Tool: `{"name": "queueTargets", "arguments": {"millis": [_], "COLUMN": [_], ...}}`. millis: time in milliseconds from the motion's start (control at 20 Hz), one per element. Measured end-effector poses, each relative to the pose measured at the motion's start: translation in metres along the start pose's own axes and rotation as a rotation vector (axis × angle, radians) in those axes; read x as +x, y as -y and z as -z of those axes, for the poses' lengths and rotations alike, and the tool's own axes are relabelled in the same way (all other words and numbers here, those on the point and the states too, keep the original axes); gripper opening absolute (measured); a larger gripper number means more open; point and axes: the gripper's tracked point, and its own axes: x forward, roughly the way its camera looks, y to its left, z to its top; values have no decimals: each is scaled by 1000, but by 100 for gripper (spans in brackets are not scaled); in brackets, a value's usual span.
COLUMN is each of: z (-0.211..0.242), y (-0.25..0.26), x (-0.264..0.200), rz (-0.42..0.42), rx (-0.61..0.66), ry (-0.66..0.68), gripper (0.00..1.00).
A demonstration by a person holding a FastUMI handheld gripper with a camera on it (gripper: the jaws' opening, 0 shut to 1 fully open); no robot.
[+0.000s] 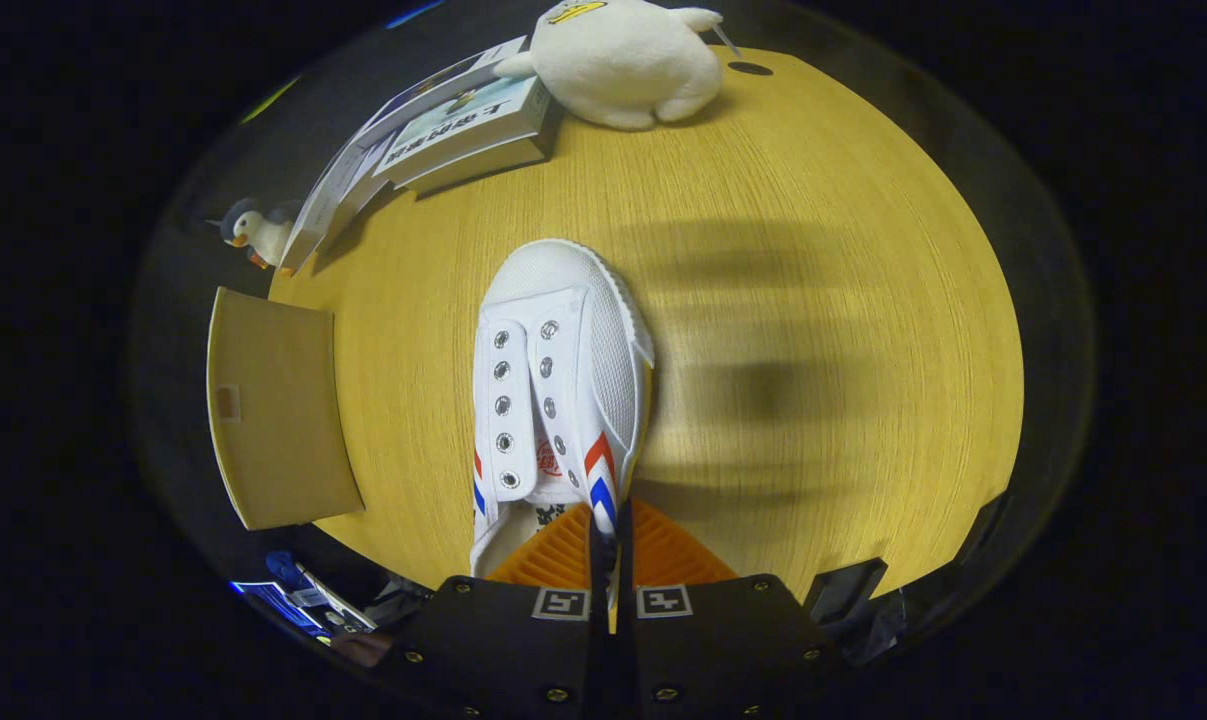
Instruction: Open the storage box then place both shoes into the box .Put the left shoe in first, then the right shoe, with the right side of both shoes facing outward in a uniform manner.
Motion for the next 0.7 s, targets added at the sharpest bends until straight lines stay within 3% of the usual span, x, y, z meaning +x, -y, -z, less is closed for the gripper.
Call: {"name": "queueTargets", "arguments": {"millis": [450,700], "z": [-15,-24], "y": [-56,-102], "x": [-50,-66], "rz": [-13,-68], "rx": [-142,-196], "ry": [65,75], "gripper": [3,3]}}
